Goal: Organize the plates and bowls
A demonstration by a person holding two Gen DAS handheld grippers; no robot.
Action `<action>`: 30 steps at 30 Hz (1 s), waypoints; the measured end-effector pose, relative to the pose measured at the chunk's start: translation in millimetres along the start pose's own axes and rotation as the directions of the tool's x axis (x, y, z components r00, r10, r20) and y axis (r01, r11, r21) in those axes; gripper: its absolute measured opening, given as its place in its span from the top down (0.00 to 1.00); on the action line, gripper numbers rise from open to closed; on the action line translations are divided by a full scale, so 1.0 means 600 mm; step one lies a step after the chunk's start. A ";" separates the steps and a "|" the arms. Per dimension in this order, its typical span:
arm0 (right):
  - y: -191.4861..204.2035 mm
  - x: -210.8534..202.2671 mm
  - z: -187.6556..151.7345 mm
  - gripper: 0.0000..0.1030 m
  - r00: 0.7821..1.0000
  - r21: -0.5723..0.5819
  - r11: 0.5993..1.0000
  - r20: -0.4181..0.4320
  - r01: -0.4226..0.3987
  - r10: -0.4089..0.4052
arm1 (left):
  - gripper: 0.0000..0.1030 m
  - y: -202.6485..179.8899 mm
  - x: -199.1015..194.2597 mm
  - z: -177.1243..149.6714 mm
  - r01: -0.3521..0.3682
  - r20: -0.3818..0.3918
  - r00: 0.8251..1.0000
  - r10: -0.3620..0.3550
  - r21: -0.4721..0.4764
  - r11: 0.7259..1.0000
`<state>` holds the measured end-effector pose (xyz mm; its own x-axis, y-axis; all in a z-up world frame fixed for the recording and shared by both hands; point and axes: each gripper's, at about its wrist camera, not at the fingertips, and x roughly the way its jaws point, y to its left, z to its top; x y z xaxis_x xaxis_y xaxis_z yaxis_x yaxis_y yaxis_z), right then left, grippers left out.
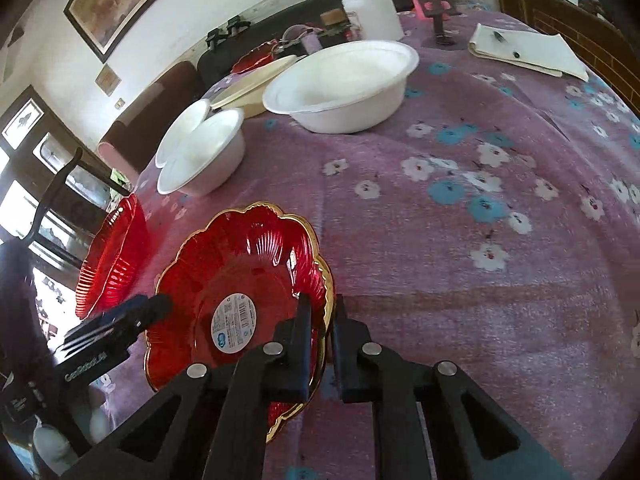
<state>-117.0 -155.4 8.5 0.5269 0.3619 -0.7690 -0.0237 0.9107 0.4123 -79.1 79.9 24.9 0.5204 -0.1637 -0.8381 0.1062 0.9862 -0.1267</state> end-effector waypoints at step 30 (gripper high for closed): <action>0.082 -0.105 -0.007 0.88 0.990 -0.019 1.000 0.139 -0.020 0.022 | 0.72 0.001 -0.128 0.004 0.051 0.155 0.987 -0.043 -0.048 0.998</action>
<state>-154.7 -132.4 75.1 0.6395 0.3506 -0.6842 -0.0502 0.9071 0.4179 -117.0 92.9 90.5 0.6402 -0.2074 -0.7397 0.0917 0.9766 -0.1945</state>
